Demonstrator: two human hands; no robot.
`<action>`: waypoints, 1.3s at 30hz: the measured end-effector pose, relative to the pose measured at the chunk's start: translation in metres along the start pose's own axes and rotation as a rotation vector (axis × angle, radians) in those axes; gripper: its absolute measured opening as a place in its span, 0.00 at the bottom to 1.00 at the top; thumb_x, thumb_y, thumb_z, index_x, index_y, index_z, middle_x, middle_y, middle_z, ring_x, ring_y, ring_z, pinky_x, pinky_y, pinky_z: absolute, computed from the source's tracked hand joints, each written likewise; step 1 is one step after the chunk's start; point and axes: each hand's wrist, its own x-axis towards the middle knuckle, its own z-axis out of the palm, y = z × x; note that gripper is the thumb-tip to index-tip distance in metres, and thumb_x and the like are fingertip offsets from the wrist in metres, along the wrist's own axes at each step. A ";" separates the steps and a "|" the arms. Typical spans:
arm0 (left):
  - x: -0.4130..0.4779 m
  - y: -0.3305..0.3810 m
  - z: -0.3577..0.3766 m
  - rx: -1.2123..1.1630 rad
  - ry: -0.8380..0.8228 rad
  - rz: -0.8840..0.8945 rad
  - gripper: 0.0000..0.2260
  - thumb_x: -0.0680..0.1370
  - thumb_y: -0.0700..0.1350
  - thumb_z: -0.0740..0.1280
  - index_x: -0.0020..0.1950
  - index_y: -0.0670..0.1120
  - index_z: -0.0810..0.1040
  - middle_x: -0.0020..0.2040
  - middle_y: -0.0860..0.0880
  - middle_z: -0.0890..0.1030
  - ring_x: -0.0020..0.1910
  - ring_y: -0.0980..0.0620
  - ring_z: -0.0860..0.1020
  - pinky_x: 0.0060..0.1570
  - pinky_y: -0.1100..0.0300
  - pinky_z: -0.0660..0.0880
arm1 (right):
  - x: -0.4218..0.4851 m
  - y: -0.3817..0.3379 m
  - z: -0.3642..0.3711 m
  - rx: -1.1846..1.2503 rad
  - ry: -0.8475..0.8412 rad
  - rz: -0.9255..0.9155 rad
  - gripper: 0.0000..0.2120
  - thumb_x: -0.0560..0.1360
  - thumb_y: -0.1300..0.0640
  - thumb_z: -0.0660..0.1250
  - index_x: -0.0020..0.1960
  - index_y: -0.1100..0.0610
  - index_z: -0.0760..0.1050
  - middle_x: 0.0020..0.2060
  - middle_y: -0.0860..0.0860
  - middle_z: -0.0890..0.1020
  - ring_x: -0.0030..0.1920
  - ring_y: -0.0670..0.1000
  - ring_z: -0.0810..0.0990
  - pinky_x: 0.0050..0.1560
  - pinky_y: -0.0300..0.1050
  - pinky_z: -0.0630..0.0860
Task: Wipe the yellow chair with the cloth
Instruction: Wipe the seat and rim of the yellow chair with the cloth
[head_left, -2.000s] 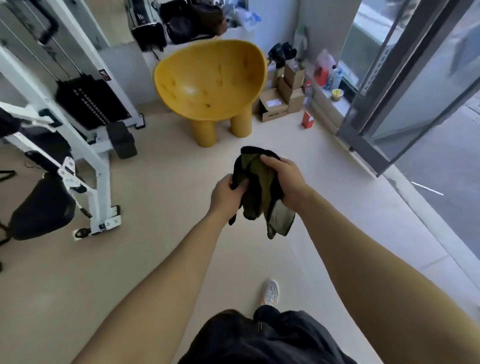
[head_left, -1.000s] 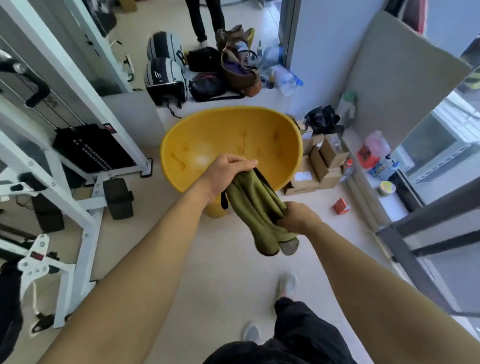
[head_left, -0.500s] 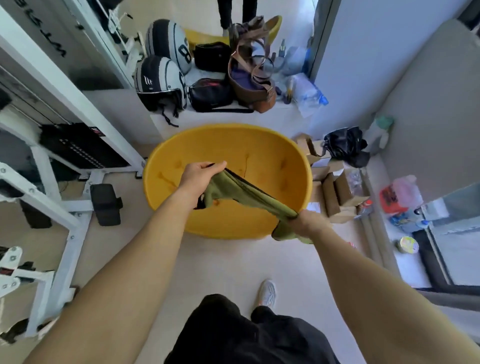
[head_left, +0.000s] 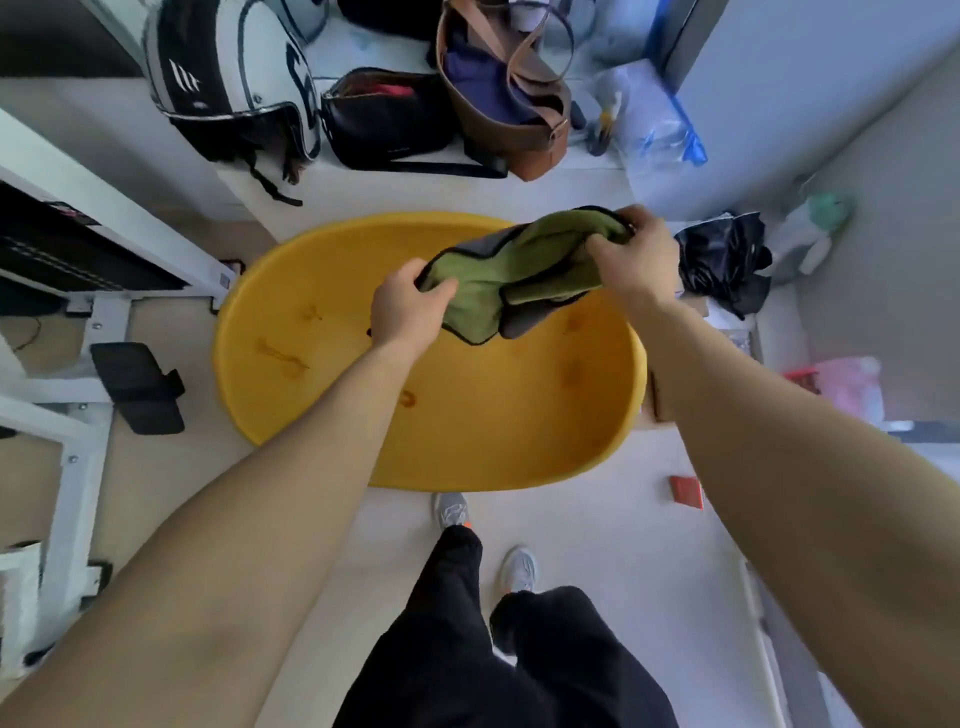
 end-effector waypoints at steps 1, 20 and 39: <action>0.013 -0.006 0.011 0.029 0.009 0.019 0.08 0.79 0.51 0.66 0.41 0.50 0.75 0.36 0.53 0.78 0.33 0.55 0.73 0.34 0.57 0.69 | 0.013 0.007 0.008 -0.042 0.000 -0.019 0.17 0.71 0.53 0.67 0.59 0.51 0.79 0.44 0.47 0.80 0.46 0.50 0.79 0.48 0.44 0.77; 0.080 -0.342 0.377 0.460 -0.174 -0.120 0.21 0.81 0.55 0.60 0.71 0.47 0.70 0.71 0.45 0.67 0.68 0.43 0.69 0.62 0.48 0.73 | 0.044 0.391 0.250 -1.181 -0.636 -0.613 0.34 0.79 0.43 0.59 0.80 0.56 0.56 0.79 0.63 0.53 0.78 0.63 0.52 0.73 0.58 0.53; 0.098 -0.378 0.401 0.621 -0.329 0.358 0.25 0.82 0.49 0.60 0.79 0.47 0.60 0.81 0.44 0.55 0.80 0.42 0.51 0.76 0.42 0.56 | 0.065 0.406 0.269 -1.306 -0.650 -0.623 0.32 0.75 0.57 0.32 0.79 0.61 0.31 0.78 0.60 0.32 0.80 0.59 0.38 0.79 0.58 0.43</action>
